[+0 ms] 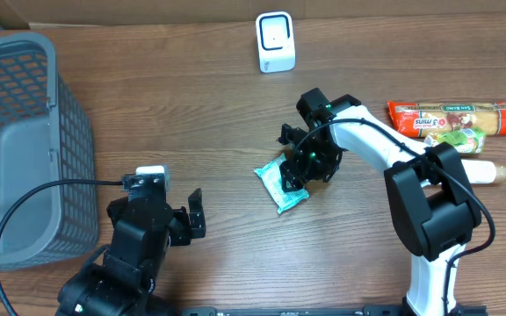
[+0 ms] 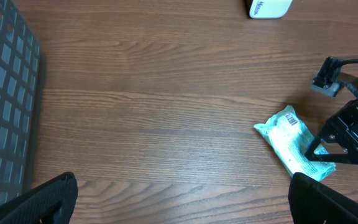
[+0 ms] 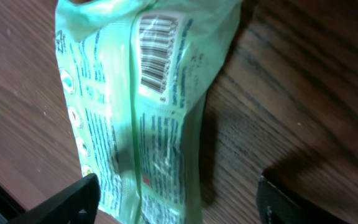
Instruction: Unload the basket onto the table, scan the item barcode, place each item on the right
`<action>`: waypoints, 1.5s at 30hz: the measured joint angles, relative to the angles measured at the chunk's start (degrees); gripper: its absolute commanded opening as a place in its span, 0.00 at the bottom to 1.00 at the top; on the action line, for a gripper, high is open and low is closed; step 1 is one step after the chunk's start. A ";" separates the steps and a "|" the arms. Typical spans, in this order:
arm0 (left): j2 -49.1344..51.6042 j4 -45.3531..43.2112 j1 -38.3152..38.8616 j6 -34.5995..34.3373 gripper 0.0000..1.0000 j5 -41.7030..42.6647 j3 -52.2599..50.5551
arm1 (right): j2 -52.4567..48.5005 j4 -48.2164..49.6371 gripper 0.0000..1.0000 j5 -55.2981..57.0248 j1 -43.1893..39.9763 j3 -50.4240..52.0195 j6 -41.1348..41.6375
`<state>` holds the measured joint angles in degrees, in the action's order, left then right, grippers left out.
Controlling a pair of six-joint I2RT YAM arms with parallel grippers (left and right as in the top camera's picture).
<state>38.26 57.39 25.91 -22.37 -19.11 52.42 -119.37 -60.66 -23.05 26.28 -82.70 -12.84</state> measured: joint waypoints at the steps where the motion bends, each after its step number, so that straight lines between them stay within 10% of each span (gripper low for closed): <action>1: 0.00 -0.02 0.00 0.00 1.00 0.00 0.00 | 0.00 0.35 0.75 -0.22 0.00 0.17 0.61; 15: 0.00 0.00 0.00 0.00 0.99 0.00 0.00 | 0.79 4.24 0.23 -3.28 -0.04 4.79 5.18; 25: 0.00 -0.02 0.00 0.00 1.00 0.00 0.00 | 1.16 5.44 0.04 -5.70 -0.55 6.38 5.46; 41: 0.00 -0.02 0.00 0.00 1.00 0.00 0.00 | 1.14 8.20 0.04 1.44 -1.01 3.34 1.44; 45: 0.00 -0.02 0.00 0.00 1.00 0.00 0.00 | 1.38 17.03 0.61 12.76 -1.07 1.75 -1.46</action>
<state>38.26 57.36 25.91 -22.37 -19.11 52.42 -117.99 -43.64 -10.28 25.21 -80.95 -14.31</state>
